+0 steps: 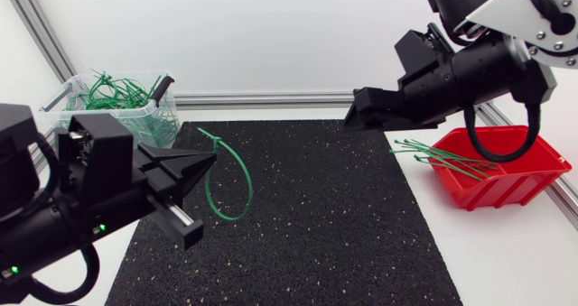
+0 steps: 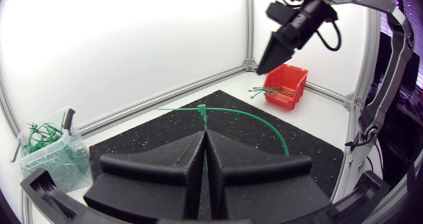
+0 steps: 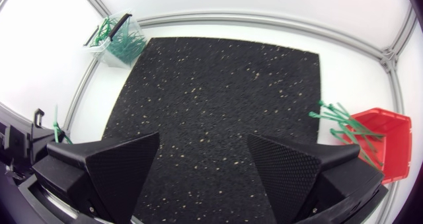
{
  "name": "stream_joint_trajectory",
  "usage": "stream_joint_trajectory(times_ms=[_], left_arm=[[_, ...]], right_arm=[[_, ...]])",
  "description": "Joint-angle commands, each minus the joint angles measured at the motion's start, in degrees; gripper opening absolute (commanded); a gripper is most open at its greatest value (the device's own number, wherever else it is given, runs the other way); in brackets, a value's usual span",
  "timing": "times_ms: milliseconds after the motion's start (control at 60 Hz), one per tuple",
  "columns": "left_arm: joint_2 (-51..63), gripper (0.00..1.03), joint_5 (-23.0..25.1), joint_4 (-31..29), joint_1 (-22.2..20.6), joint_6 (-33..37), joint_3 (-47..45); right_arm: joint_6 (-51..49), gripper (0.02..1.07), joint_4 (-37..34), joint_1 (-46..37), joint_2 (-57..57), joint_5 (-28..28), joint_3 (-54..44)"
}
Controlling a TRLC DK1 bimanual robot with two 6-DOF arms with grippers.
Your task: Take a green cable tie from the red box, thread the tail through the head to close it, then place it in the transparent bin on the left.
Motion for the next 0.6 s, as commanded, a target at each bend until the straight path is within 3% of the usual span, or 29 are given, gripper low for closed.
stream_joint_trajectory(times_ms=[0, 183, 383, 517, 583], left_arm=[[-1.85, 0.04, 0.33, -1.86, 5.01, 3.03, 3.67], [-3.34, 0.04, 3.58, -3.97, 19.52, 7.43, 6.13], [2.02, 0.04, 15.18, -1.16, 41.23, 8.22, 10.08], [7.38, 0.04, 17.38, 3.85, 49.40, 8.48, 12.63], [8.78, 0.04, 17.73, 5.70, 50.63, 8.22, 12.98]], right_arm=[[-3.62, 1.02, 1.16, -1.94, -3.00, 3.58, -2.76], [-9.34, 1.02, 4.32, -10.03, -10.38, 7.27, -6.28], [-14.08, 1.02, 6.96, -17.85, -17.32, 7.09, -10.14], [-17.60, 1.02, 9.77, -23.30, -24.62, 6.83, -13.83], [-18.74, 1.02, 10.56, -24.79, -27.96, 6.30, -15.42]])
